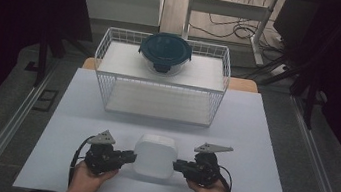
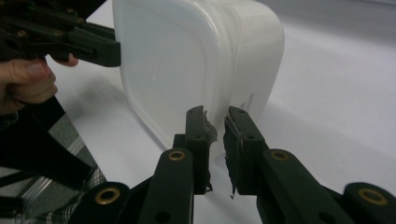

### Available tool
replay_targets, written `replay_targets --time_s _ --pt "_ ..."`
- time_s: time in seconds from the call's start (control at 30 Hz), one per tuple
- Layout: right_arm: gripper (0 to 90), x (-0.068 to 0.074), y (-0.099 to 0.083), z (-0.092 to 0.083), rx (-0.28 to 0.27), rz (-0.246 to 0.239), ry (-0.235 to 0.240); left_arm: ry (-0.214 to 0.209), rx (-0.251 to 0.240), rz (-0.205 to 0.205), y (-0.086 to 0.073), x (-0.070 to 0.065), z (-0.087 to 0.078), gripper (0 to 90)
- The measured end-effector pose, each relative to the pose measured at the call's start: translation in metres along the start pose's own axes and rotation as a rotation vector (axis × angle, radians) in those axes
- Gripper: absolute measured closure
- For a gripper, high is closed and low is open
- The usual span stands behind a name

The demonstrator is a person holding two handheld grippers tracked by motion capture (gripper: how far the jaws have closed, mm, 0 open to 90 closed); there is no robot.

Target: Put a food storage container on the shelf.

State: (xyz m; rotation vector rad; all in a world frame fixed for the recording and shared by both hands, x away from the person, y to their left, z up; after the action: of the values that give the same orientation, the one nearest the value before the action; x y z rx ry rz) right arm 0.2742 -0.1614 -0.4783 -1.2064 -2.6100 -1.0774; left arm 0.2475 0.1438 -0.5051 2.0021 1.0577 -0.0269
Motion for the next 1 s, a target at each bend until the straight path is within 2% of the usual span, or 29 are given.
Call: replay_targets --time_s 0.03,0.17,0.27,0.37,0.53,0.73,1.0 --pt "79.1 0.0 0.0 0.001 -0.012 0.001 -0.003 -0.004 -0.005 -0.013 0.0 0.001 0.0 79.0" --pt "78.5 0.0 0.0 0.002 -0.045 -0.002 -0.029 0.011 -0.015 -0.024 0.002 -0.001 0.002 79.1" --pt "78.0 0.0 0.002 0.002 -0.084 -0.003 -0.05 0.03 -0.034 -0.018 0.007 -0.002 0.001 79.1" --pt "78.2 0.002 0.008 -0.003 -0.136 -0.032 -0.076 0.059 -0.053 -0.013 0.014 -0.004 -0.002 79.0" --pt "78.4 0.005 0.019 -0.008 -0.174 -0.066 -0.106 0.09 -0.077 0.007 0.024 -0.005 -0.007 79.0" --pt "78.5 0.005 0.038 -0.019 -0.209 -0.09 -0.104 0.114 -0.114 0.028 0.046 -0.007 -0.021 78.9" --pt "78.5 0.001 0.071 -0.041 -0.246 -0.087 -0.08 0.107 -0.139 0.041 0.081 -0.007 -0.038 78.8"
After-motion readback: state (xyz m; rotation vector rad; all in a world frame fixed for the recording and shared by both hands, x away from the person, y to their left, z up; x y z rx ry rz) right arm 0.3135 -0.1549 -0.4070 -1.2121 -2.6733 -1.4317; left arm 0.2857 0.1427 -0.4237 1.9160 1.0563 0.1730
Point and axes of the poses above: each handheld gripper's, and its own axes: z roughly forward along the jaws, y roughly out of its top, x roughly to its left, the point moved 1 cm from there along z, roughly forward along the jaws, and after that the axes turned 9 degrees about x, right-handed, at the moved point
